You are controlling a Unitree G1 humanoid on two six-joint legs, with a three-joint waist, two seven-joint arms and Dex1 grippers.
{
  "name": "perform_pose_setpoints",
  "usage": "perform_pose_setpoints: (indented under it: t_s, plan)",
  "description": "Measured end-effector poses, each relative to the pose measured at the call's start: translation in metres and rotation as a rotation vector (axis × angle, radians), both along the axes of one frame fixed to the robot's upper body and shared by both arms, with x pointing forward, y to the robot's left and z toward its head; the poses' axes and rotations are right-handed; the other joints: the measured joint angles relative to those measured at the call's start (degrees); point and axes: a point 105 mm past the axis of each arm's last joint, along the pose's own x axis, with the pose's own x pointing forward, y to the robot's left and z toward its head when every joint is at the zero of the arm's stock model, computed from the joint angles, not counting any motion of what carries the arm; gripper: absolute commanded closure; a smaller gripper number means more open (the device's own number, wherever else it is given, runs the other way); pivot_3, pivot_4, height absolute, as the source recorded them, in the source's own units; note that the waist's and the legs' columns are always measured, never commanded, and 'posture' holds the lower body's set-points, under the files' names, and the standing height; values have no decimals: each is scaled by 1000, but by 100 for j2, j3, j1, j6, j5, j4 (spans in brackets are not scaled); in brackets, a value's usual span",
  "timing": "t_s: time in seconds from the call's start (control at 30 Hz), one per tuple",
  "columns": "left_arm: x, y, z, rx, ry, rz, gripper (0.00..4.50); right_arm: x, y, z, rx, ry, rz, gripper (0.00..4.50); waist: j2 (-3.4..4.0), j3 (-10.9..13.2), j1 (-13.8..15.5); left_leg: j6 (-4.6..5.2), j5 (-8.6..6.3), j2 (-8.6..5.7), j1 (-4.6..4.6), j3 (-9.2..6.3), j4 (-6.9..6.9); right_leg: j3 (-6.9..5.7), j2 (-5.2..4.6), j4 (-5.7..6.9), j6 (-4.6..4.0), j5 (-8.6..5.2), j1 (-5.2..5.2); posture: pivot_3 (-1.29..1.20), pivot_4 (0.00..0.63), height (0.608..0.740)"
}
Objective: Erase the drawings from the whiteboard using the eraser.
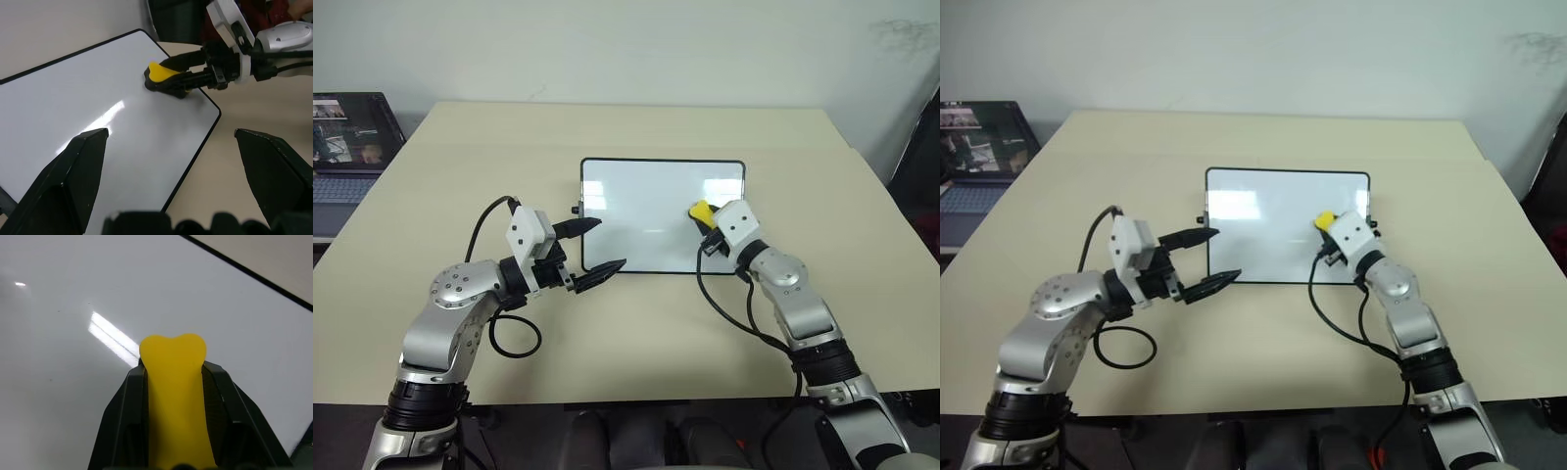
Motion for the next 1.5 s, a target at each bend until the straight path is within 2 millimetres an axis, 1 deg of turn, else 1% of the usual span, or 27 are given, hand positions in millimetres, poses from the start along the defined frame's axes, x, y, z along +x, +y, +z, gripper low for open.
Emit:
perform_pose_setpoints:
  t_s: [0.1, 0.2, 0.3, 0.37, 0.43, 0.53, 0.63, 0.7, 0.77, 0.9, 0.93, 1.1, 1.13, 1.2, 1.33, 1.4, 1.5]
  plan:
    - [0, 0, 0, 0, 0, 0, 0, -4, 8, -10, -42, 17, 30, 3374, -2, -1, -45, 2, 1, 0, 44, 1, 0, 8, -3, -3, 0, -1, 14, 0, 150, 740]
    - [0, 0, 0, 0, -2, 0, 0, -10, 17, -18, -59, 39, 73, 3374, -2, -1, -78, 7, 4, 1, 46, 0, 0, 8, -3, -2, 0, -1, 15, 0, 150, 740]
    - [-1, -1, 2, 1, -8, -3, 0, -17, 19, -17, -67, 48, 101, 3374, 0, 1, -76, 7, 4, 0, 32, -2, -1, 8, -4, -2, 1, -1, 13, 0, 150, 740]
    - [-1, -2, 2, 1, -10, -4, 0, -19, 19, -12, -71, 52, 105, 3374, 3, 3, -74, 7, 5, -1, 5, -2, -3, 9, -4, -2, 1, 0, 5, 0, 150, 740]
    - [-2, -1, 1, 1, -8, -3, 0, -20, 16, -1, -60, 52, 93, 3374, 9, 7, -64, 6, 5, -2, -44, -2, -2, 1, -3, -2, 1, 1, -37, 0, 150, 740]
    - [-2, 0, -2, 1, 5, 6, 0, -14, 4, 26, -28, 5, 51, 3374, 10, 9, -28, 3, 4, -5, -92, 5, -2, 1, -3, -4, -18, 12, -78, 0, 150, 740]
    - [-2, 0, -2, 0, 5, 9, 0, 2, -11, 70, 5, -126, -27, 3375, 11, 10, -5, -5, 7, -4, -145, 7, -4, 0, 0, -11, -22, 14, -132, 0, 150, 740]
    - [-2, 0, -2, -1, 5, 10, 0, 13, -22, 81, 26, -159, -87, 3375, 11, 9, 28, -13, 10, -4, -146, 9, -9, 0, 0, -23, -22, 14, -131, 0, 150, 740]
    - [-2, 0, -2, -1, 5, 10, 0, 22, -31, 73, 39, -140, -136, 3375, 11, 9, 44, -13, 9, -4, -146, 12, -12, 1, 0, -32, -23, 14, -130, 0, 150, 740]
    - [-2, 0, -2, -1, 5, 9, 0, 25, -27, 62, 67, -158, -142, 3377, 7, 7, 33, -1, 2, -3, -144, 13, -3, 4, -2, -22, -23, 15, -124, 0, 150, 740]
    - [-2, 0, -2, -2, 5, 9, 0, 24, -28, 57, 67, -152, -144, 3377, 6, 6, 33, 0, 2, -4, -140, 13, -1, 4, -2, -14, -23, 14, -123, 0, 150, 740]
    - [-1, 0, -3, -2, 11, 15, 0, 11, -26, 25, 47, -129, -127, 3377, -1, 0, 33, 2, 2, -3, -97, 6, -1, 0, -3, -2, -18, 13, -88, 0, 150, 740]
    - [-2, 0, -3, -1, 14, 16, 0, 6, -23, 16, 38, -119, -118, 3377, -2, 0, 30, 2, 2, -3, -71, 7, -2, 2, -3, -3, -1, 3, -68, 0, 150, 740]
    - [-2, 0, -3, -1, 14, 16, 0, 0, -20, 2, 35, -98, -109, 3377, -3, -1, 16, 2, 1, -2, -21, 6, -2, 2, -6, -7, 1, 0, -22, 0, 150, 740]
    - [-3, -1, -2, 0, 11, 12, 0, -9, -8, -17, 25, -62, -78, 3378, -4, -1, -44, 8, 5, 0, 20, 3, -2, 9, -6, -6, 1, 0, -12, 0, 150, 740]
    - [-3, -1, -3, 0, 12, 12, 0, -12, -2, -23, 11, -51, -64, 3378, -6, -3, -80, 8, 5, 1, 42, -3, -3, 16, -7, -6, 0, 0, 8, 0, 150, 740]
    - [-3, -1, -3, 0, 12, 12, 0, -16, 4, -28, 2, -44, -42, 3378, -11, -6, -105, 8, 5, 2, 44, -11, -3, 19, -7, -6, 0, 0, 9, 0, 150, 740]
